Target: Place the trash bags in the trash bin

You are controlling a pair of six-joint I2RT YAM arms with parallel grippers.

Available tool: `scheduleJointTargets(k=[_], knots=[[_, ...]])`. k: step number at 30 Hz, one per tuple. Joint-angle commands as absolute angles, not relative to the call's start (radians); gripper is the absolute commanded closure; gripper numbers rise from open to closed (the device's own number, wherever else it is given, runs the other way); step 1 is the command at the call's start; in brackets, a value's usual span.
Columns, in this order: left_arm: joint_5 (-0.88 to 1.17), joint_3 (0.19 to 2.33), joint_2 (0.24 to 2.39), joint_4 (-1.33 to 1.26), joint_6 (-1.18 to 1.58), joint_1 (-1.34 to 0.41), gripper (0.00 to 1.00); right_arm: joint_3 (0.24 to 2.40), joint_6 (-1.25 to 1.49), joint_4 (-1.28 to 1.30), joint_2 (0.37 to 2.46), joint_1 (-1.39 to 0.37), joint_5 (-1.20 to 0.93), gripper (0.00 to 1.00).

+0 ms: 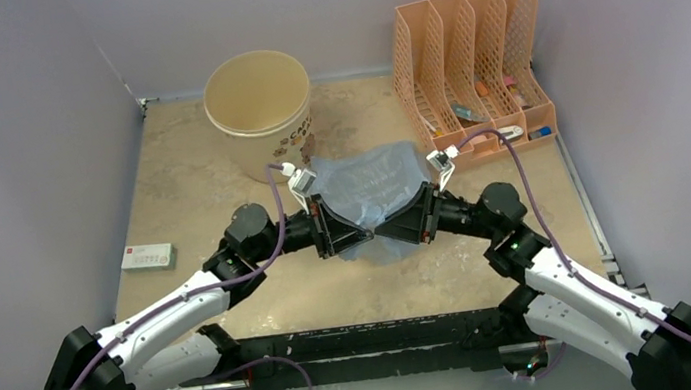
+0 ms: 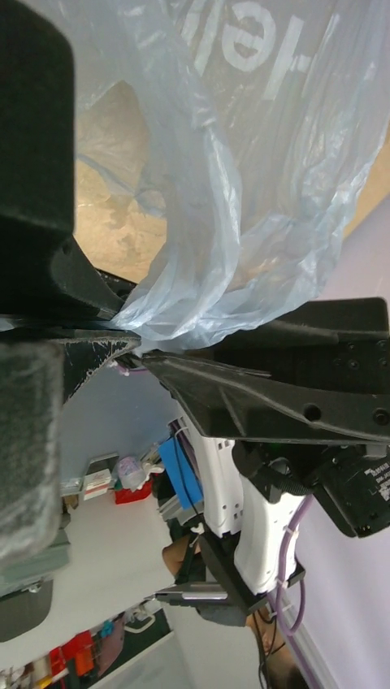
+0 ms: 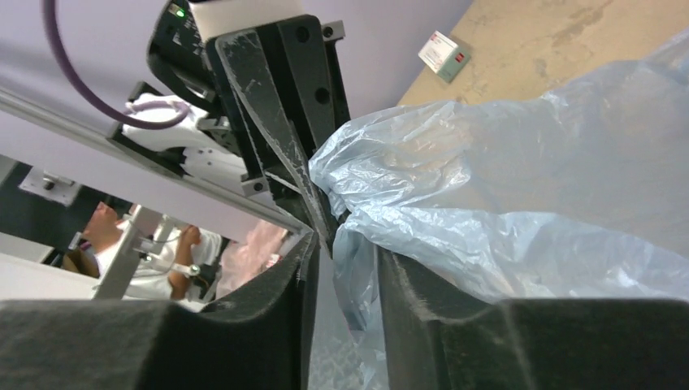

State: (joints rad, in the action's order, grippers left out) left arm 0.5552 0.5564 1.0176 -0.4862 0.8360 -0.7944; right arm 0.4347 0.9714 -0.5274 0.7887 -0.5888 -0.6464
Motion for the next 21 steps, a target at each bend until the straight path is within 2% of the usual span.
scheduleJointTargets(k=[1, 4, 9, 13, 14, 16, 17, 19, 21], knots=[[0.620, 0.538, 1.019, -0.583, 0.847, -0.795, 1.00, 0.398, 1.117, -0.767, 0.781, -0.592, -0.602, 0.59], [0.640, 0.518, 1.032, -0.654, 0.864, -0.796, 1.00, 0.403, 1.143, -0.796, 0.843, -0.592, -0.630, 0.52], [0.643, 0.519, 1.055, -0.673, 0.857, -0.796, 1.00, 0.383, 1.217, -0.908, 0.915, -0.592, -0.661, 0.50], [0.648, 0.518, 1.082, -0.681, 0.852, -0.796, 0.95, 0.396, 1.241, -0.933, 0.958, -0.592, -0.664, 0.52], [0.651, 0.518, 1.088, -0.680, 0.850, -0.795, 0.94, 0.391, 1.261, -0.960, 0.964, -0.593, -0.659, 0.55], [0.650, 0.514, 1.097, -0.684, 0.851, -0.796, 0.91, 0.396, 1.283, -0.980, 0.986, -0.594, -0.651, 0.75], [0.648, 0.510, 1.098, -0.686, 0.850, -0.795, 0.88, 0.399, 1.286, -0.979, 0.994, -0.594, -0.639, 0.82], [0.636, 0.504, 1.095, -0.682, 0.846, -0.795, 0.82, 0.399, 1.300, -0.989, 1.003, -0.595, -0.620, 0.87], [0.621, 0.497, 1.085, -0.669, 0.840, -0.795, 0.77, 0.404, 1.310, -1.003, 1.016, -0.594, -0.616, 0.98]])
